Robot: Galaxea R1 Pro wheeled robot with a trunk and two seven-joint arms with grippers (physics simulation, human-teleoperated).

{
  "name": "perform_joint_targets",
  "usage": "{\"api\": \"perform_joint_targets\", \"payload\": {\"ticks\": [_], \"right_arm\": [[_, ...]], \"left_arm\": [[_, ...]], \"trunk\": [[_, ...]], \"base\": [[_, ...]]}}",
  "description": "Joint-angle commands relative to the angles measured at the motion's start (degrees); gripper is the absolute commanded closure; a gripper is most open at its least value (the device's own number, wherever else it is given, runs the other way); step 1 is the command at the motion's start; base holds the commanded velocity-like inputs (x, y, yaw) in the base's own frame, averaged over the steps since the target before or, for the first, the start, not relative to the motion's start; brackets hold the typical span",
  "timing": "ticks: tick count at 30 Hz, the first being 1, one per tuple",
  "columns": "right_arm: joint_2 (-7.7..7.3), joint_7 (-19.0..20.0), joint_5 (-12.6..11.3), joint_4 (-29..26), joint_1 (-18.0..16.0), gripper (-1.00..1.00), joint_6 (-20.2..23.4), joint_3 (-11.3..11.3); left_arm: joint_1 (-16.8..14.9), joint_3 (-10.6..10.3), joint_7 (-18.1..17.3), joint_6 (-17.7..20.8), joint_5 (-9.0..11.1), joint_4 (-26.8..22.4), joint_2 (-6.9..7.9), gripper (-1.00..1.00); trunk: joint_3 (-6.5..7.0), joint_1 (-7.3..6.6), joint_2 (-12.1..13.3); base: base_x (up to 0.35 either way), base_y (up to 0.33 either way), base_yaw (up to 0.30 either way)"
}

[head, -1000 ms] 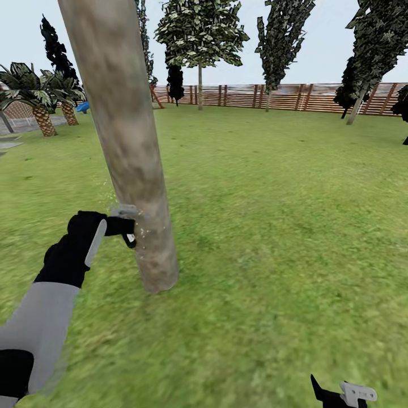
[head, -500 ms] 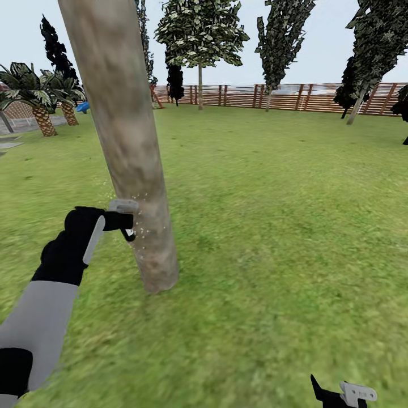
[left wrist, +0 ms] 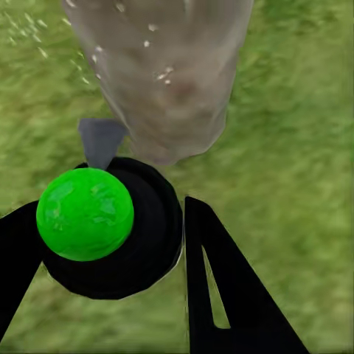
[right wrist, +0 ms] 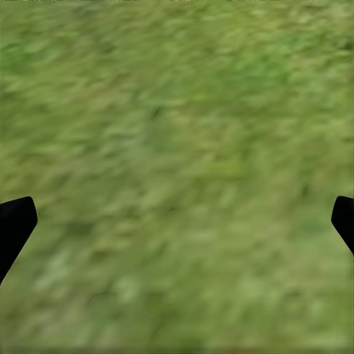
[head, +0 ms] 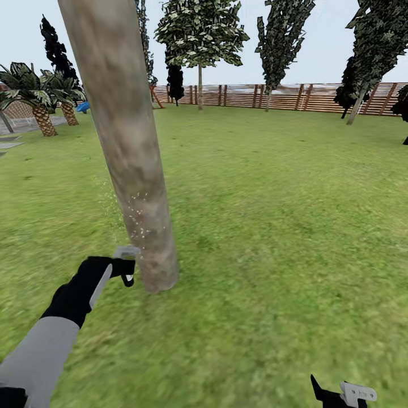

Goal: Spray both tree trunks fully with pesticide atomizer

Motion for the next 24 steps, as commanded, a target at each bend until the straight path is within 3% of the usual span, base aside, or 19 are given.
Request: {"api": "perform_joint_targets", "payload": {"ticks": [1, 4, 6, 8, 16, 19, 24], "right_arm": [[0.0, 0.0, 0.0, 0.0, 0.0, -1.0, 0.0, 0.0], [0.0, 0.0, 0.0, 0.0, 0.0, -1.0, 0.0, 0.1], [0.0, 0.0, 0.0, 0.0, 0.0, -1.0, 0.0, 0.1], [0.0, 0.0, 0.0, 0.0, 0.0, -1.0, 0.0, 0.0], [0.0, 0.0, 0.0, 0.0, 0.0, -1.0, 0.0, 0.0], [-0.07, -0.1, 0.0, 0.0, 0.0, -1.0, 0.0, 0.0], [-0.06, 0.0, 0.0, 0.0, 0.0, -1.0, 0.0, 0.0]], "left_arm": [[0.0, 0.0, 0.1, -2.1, -0.2, 2.1, -0.7, 1.0], [0.0, 0.1, 4.9, -5.9, -0.1, 6.3, -2.6, 1.0], [0.0, 0.1, 9.9, -10.2, 0.2, 8.4, -4.74, 1.0], [0.1, 0.2, 12.3, -11.9, 0.4, 9.5, -6.05, 1.0], [2.6, 0.3, 15.2, -13.0, 0.8, 11.7, -6.6, 1.0], [3.4, 0.4, 15.2, -17.6, 1.3, 13.1, -6.6, 1.0], [3.6, 0.4, 15.2, -18.5, 1.4, 13.3, -6.69, 1.0]], "trunk": [[0.01, -0.01, 0.0], [0.01, -0.01, 0.0], [0.01, -0.01, 0.0], [0.01, -0.01, 0.0], [0.01, -0.01, 0.0], [0.01, -0.01, 0.0], [0.01, -0.01, 0.0]], "base": [[0.0, 0.0, 0.0], [0.0, 0.0, 0.0], [0.0, 0.0, 0.0], [0.0, 0.0, 0.0], [0.052, -0.122, 0.102], [0.104, -0.263, 0.008], [0.135, -0.265, 0.0]]}}
